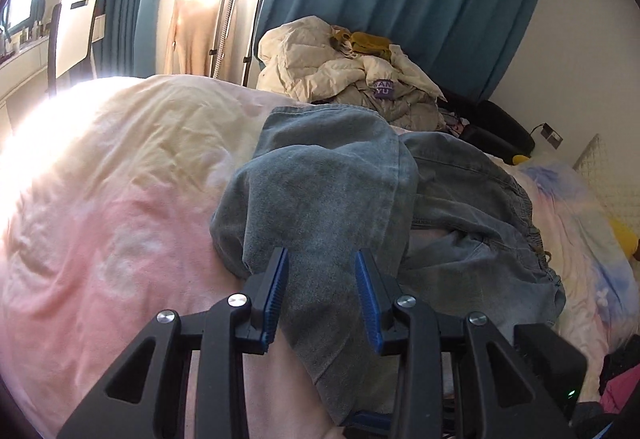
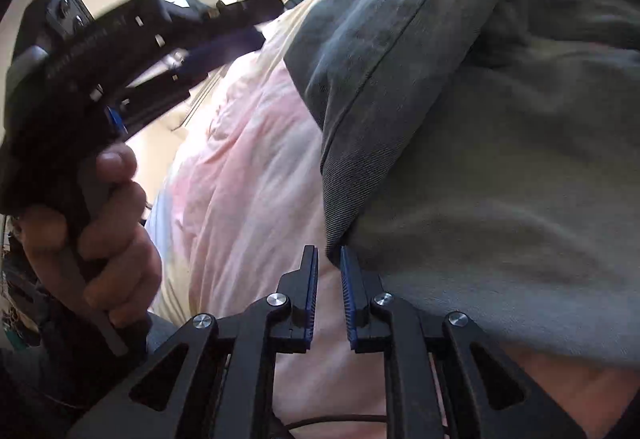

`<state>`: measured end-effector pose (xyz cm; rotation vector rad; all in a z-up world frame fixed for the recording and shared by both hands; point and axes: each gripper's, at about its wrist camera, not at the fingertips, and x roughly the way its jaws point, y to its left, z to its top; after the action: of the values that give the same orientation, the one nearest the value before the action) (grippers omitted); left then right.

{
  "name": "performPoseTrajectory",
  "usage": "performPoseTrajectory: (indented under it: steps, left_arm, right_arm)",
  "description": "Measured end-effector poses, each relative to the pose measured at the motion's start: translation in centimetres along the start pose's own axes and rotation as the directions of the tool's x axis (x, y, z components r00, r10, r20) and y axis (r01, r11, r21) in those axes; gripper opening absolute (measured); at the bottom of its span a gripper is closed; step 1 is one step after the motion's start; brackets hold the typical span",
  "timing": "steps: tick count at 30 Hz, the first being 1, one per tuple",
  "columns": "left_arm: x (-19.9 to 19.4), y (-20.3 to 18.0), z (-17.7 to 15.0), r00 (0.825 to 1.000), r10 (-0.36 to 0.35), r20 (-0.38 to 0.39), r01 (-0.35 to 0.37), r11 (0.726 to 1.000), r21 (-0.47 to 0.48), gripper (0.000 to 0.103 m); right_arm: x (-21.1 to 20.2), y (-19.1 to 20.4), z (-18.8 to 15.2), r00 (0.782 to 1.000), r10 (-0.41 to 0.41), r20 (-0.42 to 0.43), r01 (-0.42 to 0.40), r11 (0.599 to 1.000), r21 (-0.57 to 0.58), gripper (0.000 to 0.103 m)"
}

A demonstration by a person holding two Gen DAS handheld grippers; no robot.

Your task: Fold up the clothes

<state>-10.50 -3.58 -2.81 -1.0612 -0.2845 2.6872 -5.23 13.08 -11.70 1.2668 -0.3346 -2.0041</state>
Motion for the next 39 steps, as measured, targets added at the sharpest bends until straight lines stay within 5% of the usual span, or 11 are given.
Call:
performPoseTrajectory:
  steps: [5, 9, 13, 19, 23, 25, 30, 35, 39]
  left_arm:
    - [0.0, -1.4, -1.0, 0.999, 0.032, 0.013, -0.032, 0.998, 0.055, 0.035]
    - [0.1, -2.3, -1.6, 0.996, 0.09, 0.014, -0.091, 0.993, 0.079, 0.035]
    - [0.9, -4.1, -1.5, 0.99, 0.142, 0.006, -0.141, 0.98, 0.14, 0.035]
    - [4.3, -8.0, 1.5, 0.988, 0.143, -0.057, -0.127, 0.969, 0.214, 0.035]
    - [7.8, -11.1, 3.9, 0.981, 0.172, -0.095, -0.142, 0.955, 0.262, 0.035]
    - [9.7, -12.6, 4.8, 0.97, 0.214, -0.118, -0.17, 0.937, 0.306, 0.035]
    - [13.4, -15.9, 6.2, 0.943, 0.316, -0.102, -0.243, 0.865, 0.439, 0.035]
    - [17.0, -16.1, 6.6, 0.894, 0.442, -0.081, -0.341, 0.785, 0.517, 0.035]
    - [17.9, -14.4, 7.0, 0.88, 0.47, -0.072, -0.384, 0.791, 0.477, 0.035]
  right_arm:
    - [-5.7, -0.6, 0.9, 0.972, -0.172, 0.163, 0.183, 0.982, -0.052, 0.026]
    - [-7.2, -4.3, 2.3, 0.901, -0.395, 0.178, 0.404, 0.914, -0.02, 0.029]
    - [-10.2, -10.1, 3.2, 0.905, -0.393, 0.164, 0.364, 0.913, 0.185, 0.029]
    - [-14.8, -12.9, 4.5, 0.845, -0.457, 0.277, 0.374, 0.876, 0.306, 0.033]
    - [-15.9, -14.2, 4.8, 0.857, -0.421, 0.296, 0.304, 0.878, 0.369, 0.034]
    - [-16.3, -14.8, 4.7, 0.881, -0.381, 0.28, 0.26, 0.885, 0.387, 0.034]
    - [-18.2, -14.8, 4.2, 0.896, -0.29, 0.335, 0.154, 0.913, 0.379, 0.035]
    - [-18.6, -16.7, 3.7, 0.9, -0.269, 0.343, 0.104, 0.896, 0.431, 0.035]
    - [-18.1, -18.8, 3.5, 0.906, -0.257, 0.336, 0.068, 0.872, 0.485, 0.035]
